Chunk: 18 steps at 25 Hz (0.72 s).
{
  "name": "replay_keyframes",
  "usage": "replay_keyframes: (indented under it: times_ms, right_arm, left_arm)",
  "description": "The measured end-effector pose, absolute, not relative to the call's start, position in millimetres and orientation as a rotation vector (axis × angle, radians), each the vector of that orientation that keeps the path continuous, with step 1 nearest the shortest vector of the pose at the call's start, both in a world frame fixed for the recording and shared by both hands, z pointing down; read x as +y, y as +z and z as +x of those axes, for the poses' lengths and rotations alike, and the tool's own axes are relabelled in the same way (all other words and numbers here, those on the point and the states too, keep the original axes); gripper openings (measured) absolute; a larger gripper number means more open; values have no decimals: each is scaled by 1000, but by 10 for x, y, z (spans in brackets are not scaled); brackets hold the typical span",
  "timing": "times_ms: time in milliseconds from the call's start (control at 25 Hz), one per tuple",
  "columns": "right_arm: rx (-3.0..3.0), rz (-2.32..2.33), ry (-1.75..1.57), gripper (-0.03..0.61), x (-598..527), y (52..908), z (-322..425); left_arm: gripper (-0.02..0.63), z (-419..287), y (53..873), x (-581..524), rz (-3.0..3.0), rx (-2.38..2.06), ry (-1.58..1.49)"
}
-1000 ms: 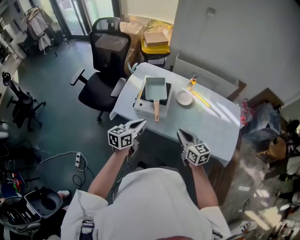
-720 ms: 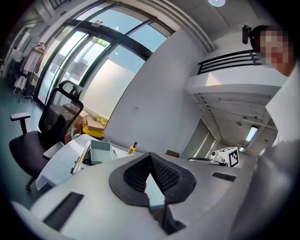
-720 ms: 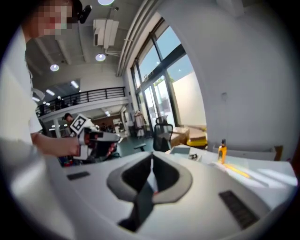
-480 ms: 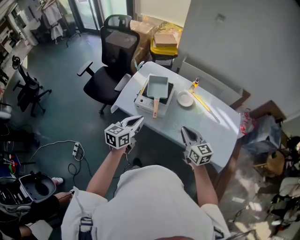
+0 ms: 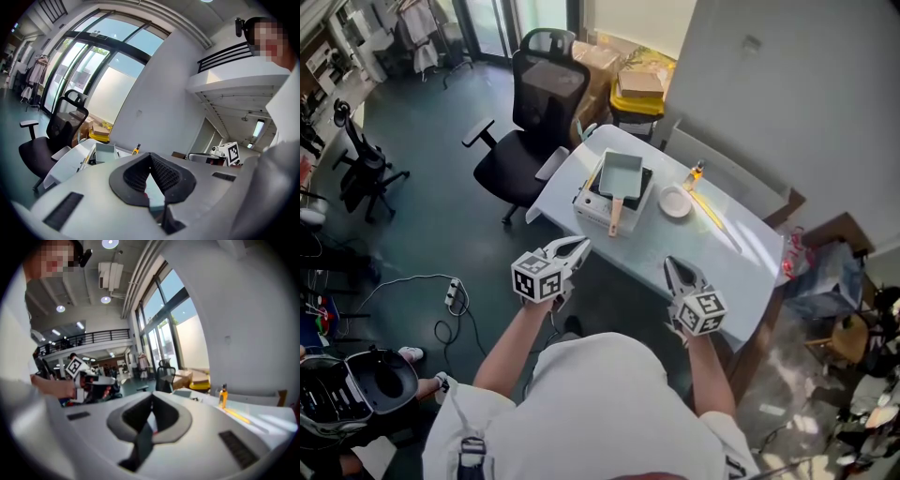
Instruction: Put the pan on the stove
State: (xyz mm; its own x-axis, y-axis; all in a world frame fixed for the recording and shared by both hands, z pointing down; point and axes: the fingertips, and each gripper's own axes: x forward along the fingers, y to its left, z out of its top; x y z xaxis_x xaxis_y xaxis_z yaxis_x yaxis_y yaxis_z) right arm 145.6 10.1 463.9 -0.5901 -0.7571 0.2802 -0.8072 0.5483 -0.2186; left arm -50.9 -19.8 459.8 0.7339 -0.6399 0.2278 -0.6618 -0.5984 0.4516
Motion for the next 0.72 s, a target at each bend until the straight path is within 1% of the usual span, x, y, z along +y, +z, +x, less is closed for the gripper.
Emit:
replay_keyframes:
  times_ms: [720]
  right_arm:
    - [-2623,1347,502,32,133,4717,1434]
  left_arm:
    - [27,-621,4634,-177,2397,-1011,55]
